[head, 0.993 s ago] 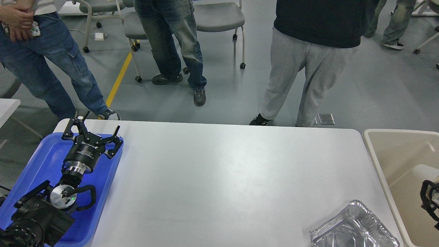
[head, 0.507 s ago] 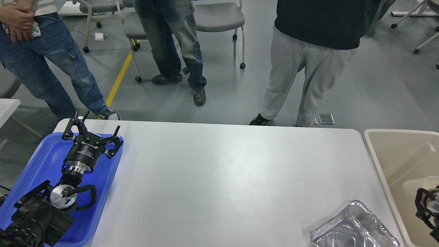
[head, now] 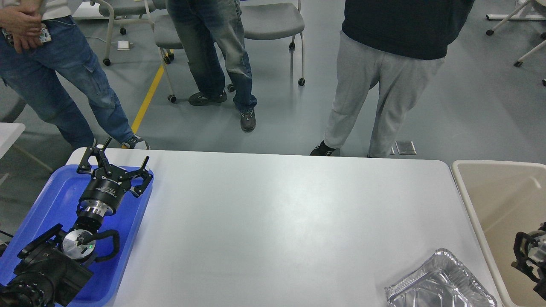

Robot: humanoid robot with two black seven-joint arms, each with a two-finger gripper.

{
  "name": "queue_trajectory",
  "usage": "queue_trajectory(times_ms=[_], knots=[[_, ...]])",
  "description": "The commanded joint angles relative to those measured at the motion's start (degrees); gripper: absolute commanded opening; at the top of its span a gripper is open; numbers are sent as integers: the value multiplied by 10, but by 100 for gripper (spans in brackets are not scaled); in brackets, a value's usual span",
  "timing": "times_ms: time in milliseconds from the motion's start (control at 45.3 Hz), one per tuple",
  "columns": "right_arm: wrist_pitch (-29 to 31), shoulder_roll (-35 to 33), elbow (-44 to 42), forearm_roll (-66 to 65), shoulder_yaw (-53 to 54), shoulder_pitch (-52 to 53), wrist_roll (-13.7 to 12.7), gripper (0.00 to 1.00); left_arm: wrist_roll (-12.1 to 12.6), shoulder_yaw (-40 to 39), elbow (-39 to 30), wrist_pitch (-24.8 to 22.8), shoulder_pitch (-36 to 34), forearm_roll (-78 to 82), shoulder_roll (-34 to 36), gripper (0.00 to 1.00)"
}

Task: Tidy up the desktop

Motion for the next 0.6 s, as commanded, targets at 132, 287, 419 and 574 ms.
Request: queue_trajectory(times_ms=[132, 287, 419, 574], knots=[[49, -94, 118, -22, 9, 52, 0, 100, 0, 0, 0, 0, 0, 0, 0, 100], [96, -117, 163, -22, 47, 74, 4, 100, 0, 0, 0, 0, 0, 0, 0, 100], [141, -124, 183, -22, 86, 83, 5, 100, 0, 0, 0, 0, 0, 0, 0, 100], [165, -123, 219, -22, 146, 84, 5, 100, 0, 0, 0, 0, 0, 0, 0, 100]])
